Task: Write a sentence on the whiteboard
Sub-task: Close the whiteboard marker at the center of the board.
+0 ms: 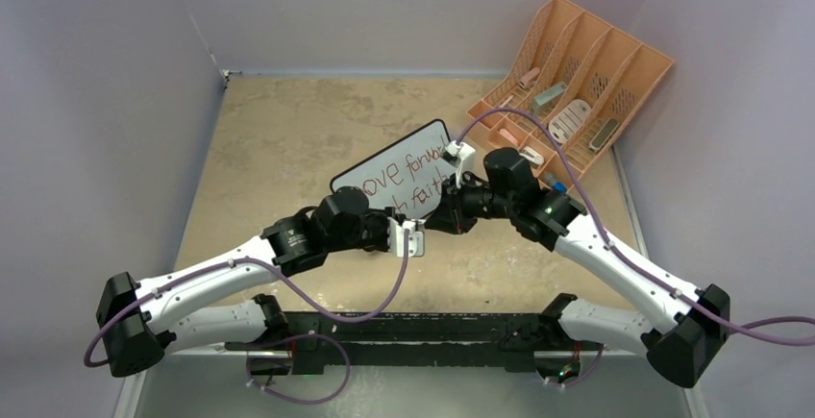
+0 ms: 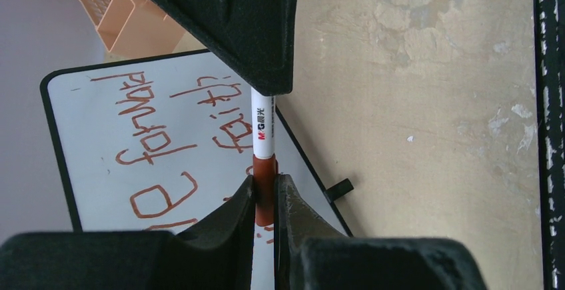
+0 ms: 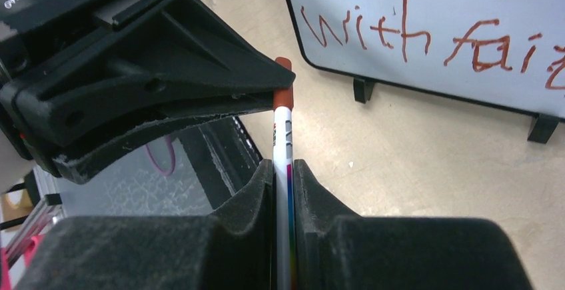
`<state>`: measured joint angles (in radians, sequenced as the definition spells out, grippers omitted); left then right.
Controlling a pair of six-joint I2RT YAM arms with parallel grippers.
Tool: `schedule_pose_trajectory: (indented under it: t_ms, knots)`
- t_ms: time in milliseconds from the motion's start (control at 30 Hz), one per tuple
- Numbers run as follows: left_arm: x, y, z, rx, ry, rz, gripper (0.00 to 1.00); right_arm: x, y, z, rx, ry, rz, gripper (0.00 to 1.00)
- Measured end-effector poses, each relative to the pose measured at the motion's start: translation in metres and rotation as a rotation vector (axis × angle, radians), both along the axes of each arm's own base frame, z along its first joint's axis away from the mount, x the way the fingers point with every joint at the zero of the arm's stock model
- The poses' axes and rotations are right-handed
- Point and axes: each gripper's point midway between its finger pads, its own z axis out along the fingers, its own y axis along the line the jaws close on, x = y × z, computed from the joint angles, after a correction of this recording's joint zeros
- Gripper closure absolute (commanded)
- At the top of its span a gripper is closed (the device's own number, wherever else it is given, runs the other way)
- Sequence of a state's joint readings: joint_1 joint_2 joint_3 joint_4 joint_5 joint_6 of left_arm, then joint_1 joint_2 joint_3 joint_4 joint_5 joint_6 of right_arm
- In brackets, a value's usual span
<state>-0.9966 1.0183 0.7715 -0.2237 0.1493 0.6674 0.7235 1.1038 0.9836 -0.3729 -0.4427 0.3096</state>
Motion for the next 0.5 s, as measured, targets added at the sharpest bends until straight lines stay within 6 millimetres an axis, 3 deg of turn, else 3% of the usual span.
schedule_pose_trajectory:
  t_ms: [333, 400, 500]
  knots:
    - [0.004, 0.004, 0.018, 0.079, -0.078, -0.032, 0.99, 0.003, 0.0, -0.005, 0.245, -0.223, -0.052, 1.0]
    - [0.004, 0.001, 0.025, 0.064, -0.097, -0.047, 0.94, 0.009, 0.0, -0.008, 0.279, -0.273, -0.075, 1.0]
    - [0.003, -0.009, 0.055, 0.0, -0.156, -0.069, 0.81, 0.017, -0.002, -0.024, 0.293, -0.312, -0.113, 1.0]
